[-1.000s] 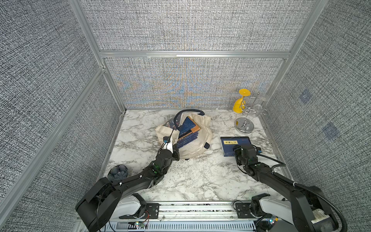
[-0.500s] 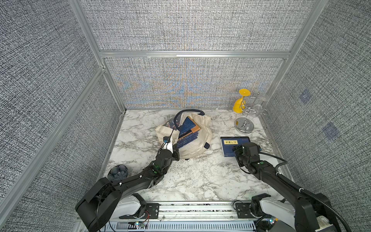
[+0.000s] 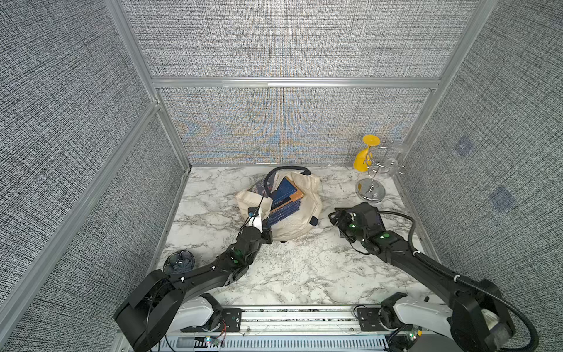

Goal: Take out the books from the canvas bag
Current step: Pick up the book from the canvas bag.

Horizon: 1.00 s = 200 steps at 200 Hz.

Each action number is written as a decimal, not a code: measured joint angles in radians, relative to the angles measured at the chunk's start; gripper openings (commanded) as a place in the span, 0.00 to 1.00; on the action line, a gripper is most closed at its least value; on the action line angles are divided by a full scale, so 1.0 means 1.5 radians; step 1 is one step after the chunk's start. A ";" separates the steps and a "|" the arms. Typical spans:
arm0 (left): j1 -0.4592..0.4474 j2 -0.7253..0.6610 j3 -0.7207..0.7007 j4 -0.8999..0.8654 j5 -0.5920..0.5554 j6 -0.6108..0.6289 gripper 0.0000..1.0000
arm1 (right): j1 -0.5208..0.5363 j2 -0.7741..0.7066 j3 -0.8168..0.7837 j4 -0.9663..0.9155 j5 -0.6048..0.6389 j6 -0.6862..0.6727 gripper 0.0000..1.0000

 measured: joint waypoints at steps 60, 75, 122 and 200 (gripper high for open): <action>0.000 -0.007 -0.002 -0.001 0.010 0.012 0.00 | 0.128 0.175 0.144 0.083 0.000 -0.032 0.81; 0.000 -0.008 -0.003 -0.001 0.012 0.012 0.00 | 0.145 0.228 0.193 0.096 -0.001 -0.033 0.80; 0.002 -0.015 -0.007 -0.001 0.017 0.017 0.00 | 0.163 0.384 0.335 0.144 -0.003 -0.023 0.73; 0.002 -0.026 -0.010 -0.001 0.017 0.017 0.00 | 0.166 0.500 0.436 0.129 0.039 0.020 0.65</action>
